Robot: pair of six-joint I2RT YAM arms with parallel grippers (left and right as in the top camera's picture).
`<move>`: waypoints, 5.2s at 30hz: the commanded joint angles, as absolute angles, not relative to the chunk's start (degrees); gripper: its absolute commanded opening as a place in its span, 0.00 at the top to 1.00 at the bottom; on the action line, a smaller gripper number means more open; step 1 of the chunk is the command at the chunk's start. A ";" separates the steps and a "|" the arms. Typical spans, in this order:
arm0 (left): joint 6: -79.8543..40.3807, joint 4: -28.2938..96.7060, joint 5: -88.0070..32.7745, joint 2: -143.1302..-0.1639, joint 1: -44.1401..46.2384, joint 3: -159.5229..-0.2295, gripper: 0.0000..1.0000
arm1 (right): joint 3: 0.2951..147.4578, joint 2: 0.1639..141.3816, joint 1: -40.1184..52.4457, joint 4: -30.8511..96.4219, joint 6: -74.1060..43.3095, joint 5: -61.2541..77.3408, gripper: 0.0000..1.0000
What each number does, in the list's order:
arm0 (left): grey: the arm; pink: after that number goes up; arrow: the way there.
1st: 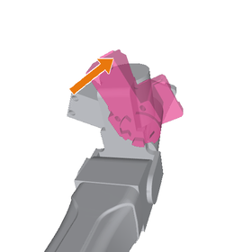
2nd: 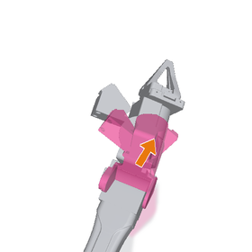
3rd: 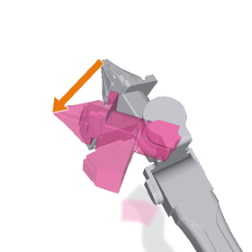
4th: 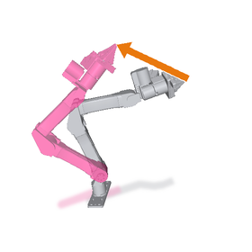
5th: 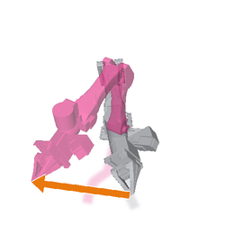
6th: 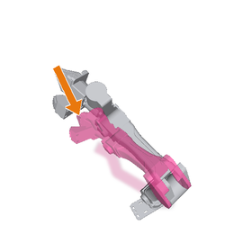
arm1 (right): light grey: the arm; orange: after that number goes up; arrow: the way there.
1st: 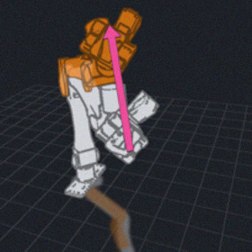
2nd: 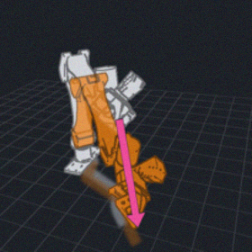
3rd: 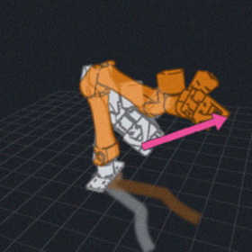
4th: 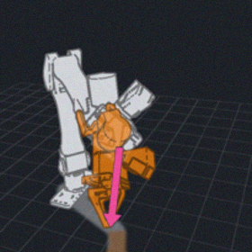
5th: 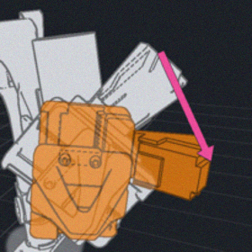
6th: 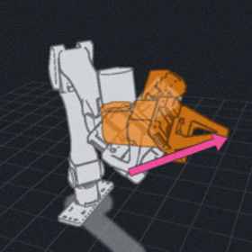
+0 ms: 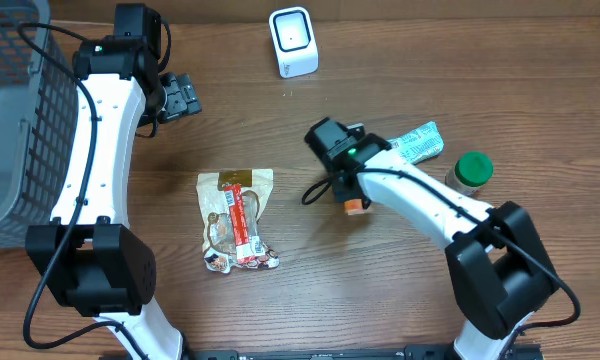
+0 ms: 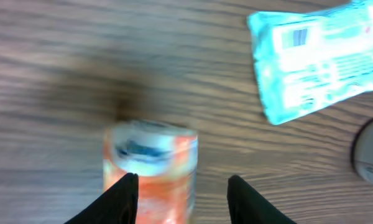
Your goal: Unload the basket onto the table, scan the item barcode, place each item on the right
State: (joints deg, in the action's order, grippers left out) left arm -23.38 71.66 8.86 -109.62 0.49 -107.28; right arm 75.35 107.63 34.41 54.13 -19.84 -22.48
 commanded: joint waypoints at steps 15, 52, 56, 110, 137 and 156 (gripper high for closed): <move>-22.68 71.75 9.58 -109.38 0.38 -107.87 0.00 | 75.05 105.97 33.10 53.69 -21.63 -8.93 0.59; -22.68 71.75 9.58 -109.38 0.38 -107.87 0.00 | 63.70 106.00 36.01 42.48 -23.97 -18.55 0.72; -22.68 71.75 9.58 -109.38 0.38 -107.87 0.01 | 63.70 106.00 35.99 42.39 -23.97 -16.45 0.74; -22.68 71.75 9.58 -109.38 0.38 -107.87 0.00 | 130.52 137.56 15.14 33.80 -30.33 38.54 0.96; -22.68 71.75 9.58 -109.38 0.38 -107.87 0.00 | 130.47 150.58 15.42 5.56 -53.67 36.05 0.96; -22.68 71.75 9.58 -109.38 0.38 -107.87 0.00 | 130.47 150.56 15.27 4.10 -53.60 41.23 0.96</move>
State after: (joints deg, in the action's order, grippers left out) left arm -23.38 71.66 8.86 -109.62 0.49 -107.28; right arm 129.75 150.54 15.20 5.58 -53.84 38.39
